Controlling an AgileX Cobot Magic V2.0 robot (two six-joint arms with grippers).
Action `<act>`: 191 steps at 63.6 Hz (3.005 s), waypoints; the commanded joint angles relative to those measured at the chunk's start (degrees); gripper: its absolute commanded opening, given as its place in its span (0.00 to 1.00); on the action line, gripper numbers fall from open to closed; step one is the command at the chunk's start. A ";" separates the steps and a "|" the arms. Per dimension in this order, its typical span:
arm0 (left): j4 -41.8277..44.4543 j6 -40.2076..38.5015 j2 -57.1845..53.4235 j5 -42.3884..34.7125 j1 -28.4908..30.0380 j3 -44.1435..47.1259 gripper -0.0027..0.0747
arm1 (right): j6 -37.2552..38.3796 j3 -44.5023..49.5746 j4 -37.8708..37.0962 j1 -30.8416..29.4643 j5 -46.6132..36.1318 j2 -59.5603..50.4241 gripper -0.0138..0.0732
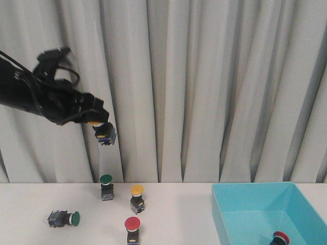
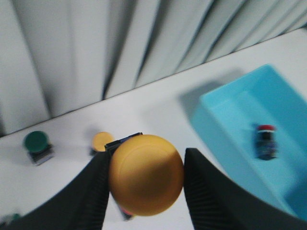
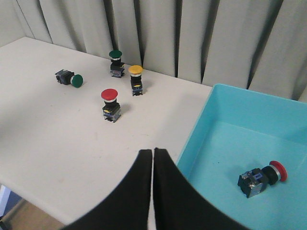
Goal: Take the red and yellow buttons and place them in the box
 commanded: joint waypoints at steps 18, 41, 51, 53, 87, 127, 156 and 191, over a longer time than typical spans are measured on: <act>-25.28 4.52 -7.42 11.66 0.02 -1.64 0.09 | -12.59 -4.59 15.32 -0.39 -7.20 3.77 0.15; -34.88 7.20 -7.48 12.81 -0.08 -1.64 0.09 | -31.35 -27.15 28.15 -0.39 6.52 24.42 0.19; -36.78 7.45 -7.48 12.81 -0.08 -1.64 0.09 | -31.65 -34.84 29.32 -0.39 16.59 31.06 0.34; -37.88 7.56 -7.48 12.81 -0.08 -1.64 0.09 | -31.89 -35.80 29.53 -0.34 18.03 31.76 0.37; -40.66 9.08 -7.48 12.81 -2.96 -1.64 0.09 | -39.16 -40.96 30.50 18.74 4.02 37.76 0.77; -40.66 9.03 -7.48 12.81 -2.95 -1.64 0.09 | -41.04 -44.40 27.99 27.82 -8.66 44.92 0.77; -40.66 9.08 -7.48 12.81 -2.95 -1.64 0.09 | -38.07 -47.45 25.81 27.82 -4.53 49.69 0.77; -40.66 9.08 -7.48 12.81 -2.95 -1.64 0.09 | -38.51 -47.62 25.63 27.82 -2.37 49.82 0.67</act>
